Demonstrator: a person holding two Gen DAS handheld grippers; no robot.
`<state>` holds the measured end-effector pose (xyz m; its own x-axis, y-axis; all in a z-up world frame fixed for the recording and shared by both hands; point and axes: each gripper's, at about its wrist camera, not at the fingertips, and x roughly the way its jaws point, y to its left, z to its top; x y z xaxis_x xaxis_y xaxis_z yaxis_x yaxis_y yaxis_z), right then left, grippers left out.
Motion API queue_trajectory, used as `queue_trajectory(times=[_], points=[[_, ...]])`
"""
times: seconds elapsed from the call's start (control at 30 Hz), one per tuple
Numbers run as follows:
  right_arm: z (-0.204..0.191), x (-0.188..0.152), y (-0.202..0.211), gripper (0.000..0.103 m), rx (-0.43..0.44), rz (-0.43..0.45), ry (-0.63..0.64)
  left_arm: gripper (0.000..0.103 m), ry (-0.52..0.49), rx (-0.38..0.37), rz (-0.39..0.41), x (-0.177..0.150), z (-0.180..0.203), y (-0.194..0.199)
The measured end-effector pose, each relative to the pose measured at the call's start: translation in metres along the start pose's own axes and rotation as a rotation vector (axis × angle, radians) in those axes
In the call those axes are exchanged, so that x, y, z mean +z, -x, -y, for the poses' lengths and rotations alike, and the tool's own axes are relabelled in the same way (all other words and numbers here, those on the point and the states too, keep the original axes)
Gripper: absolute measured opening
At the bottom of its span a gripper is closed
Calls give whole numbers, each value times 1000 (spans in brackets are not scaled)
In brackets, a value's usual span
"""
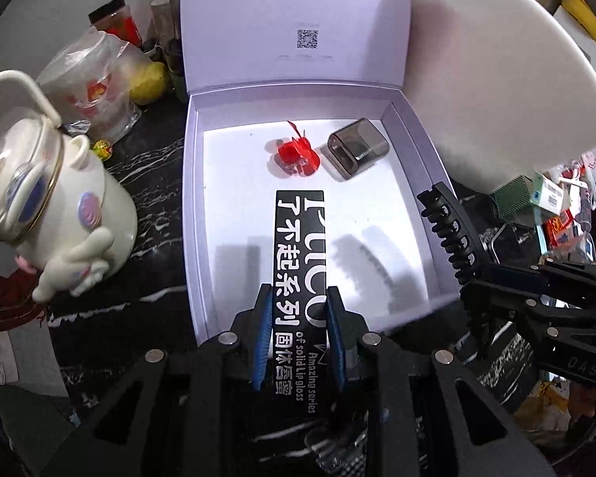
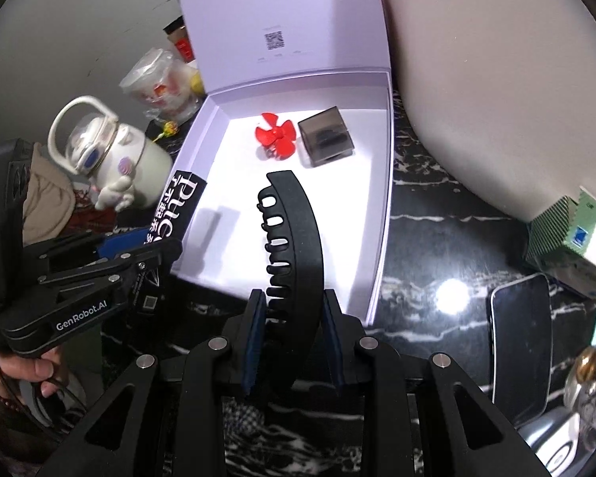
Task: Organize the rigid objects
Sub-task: 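Lower the card into the box while the right gripper lowers and releases the comb inside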
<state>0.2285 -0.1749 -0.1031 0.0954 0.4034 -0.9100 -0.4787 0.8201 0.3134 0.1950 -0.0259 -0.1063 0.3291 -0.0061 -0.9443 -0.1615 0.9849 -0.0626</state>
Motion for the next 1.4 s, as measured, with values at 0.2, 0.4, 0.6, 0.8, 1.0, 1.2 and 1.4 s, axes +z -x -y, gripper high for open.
queue_trajectory(times=[0.2,0.4,0.6,0.8,1.0,1.2,1.4], points=[[7,23,-12,28,2,5,4,25,14,6,-2,20,-6,-15],[11,47,-25,28,-4,11,28,25,22,14,-2,40,-12,-29],[15,72,-37,28,-4,20,42,25,22,25,14,64,-19,-39],[16,93,-48,28,-8,30,60,25,12,46,30,82,-25,-48],[16,106,-52,28,-19,42,84,25,-18,45,62,96,-28,-56],[15,110,-55,29,-41,40,104,25,-32,65,79,101,-25,-55],[15,110,-51,29,-55,49,102,25,-52,79,96,106,-21,-52]])
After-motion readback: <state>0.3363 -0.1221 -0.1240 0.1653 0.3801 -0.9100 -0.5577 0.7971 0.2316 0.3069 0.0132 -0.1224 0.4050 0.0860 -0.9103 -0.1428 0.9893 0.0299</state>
